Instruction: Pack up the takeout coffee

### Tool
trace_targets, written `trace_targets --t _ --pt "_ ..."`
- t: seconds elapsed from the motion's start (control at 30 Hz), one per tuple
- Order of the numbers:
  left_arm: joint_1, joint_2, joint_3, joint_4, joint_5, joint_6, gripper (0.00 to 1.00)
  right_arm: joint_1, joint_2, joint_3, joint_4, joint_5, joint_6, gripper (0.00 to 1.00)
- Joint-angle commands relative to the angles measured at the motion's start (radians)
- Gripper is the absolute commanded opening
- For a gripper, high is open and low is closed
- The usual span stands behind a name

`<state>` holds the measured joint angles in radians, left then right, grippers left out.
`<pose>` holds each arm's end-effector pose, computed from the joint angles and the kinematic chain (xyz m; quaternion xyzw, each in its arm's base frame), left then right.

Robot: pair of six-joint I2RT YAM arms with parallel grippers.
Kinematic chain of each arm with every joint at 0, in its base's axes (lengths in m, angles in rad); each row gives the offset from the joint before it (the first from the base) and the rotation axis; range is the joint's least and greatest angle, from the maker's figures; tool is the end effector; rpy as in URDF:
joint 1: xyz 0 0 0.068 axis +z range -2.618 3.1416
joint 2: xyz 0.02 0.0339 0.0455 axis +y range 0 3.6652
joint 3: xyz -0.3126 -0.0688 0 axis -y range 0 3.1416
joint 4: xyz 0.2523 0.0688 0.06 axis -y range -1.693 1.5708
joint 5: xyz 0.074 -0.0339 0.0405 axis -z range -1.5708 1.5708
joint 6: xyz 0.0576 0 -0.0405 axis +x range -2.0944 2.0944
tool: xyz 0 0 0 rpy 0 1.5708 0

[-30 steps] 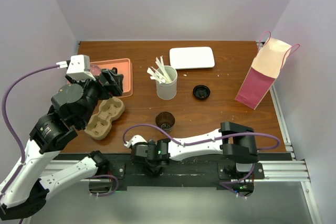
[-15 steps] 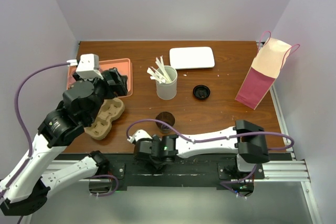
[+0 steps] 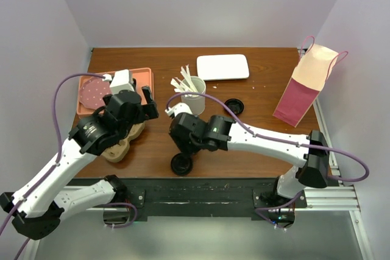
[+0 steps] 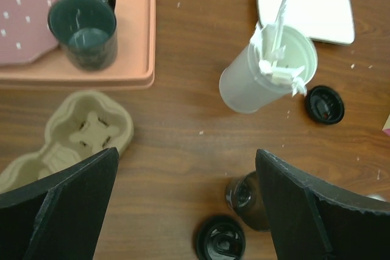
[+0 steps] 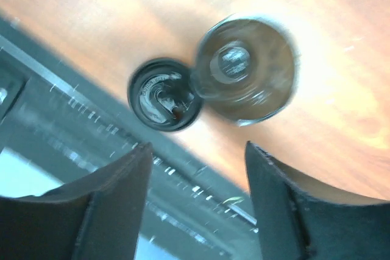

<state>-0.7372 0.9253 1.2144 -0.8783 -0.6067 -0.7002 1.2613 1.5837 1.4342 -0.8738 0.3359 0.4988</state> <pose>0.1387 -0.0816 0.4252 -0.1252 0.8441 -0.0979 0.5120 0.1245 0.3269 0.3382 -0.3112 0.8979 0.1029 0.2939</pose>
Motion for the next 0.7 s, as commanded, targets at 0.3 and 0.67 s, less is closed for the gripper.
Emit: trace_targets --t 0.3,0.67 --pt "0.050 -0.031 -0.052 -0.136 -0.045 -0.247 0.96 -0.079 -0.045 -0.030 0.077 -0.058 -0.043 0.63" --pt "0.050 -0.155 0.172 0.067 -0.194 0.065 0.98 0.102 0.143 0.058 0.168 -0.066 -0.164 0.66"
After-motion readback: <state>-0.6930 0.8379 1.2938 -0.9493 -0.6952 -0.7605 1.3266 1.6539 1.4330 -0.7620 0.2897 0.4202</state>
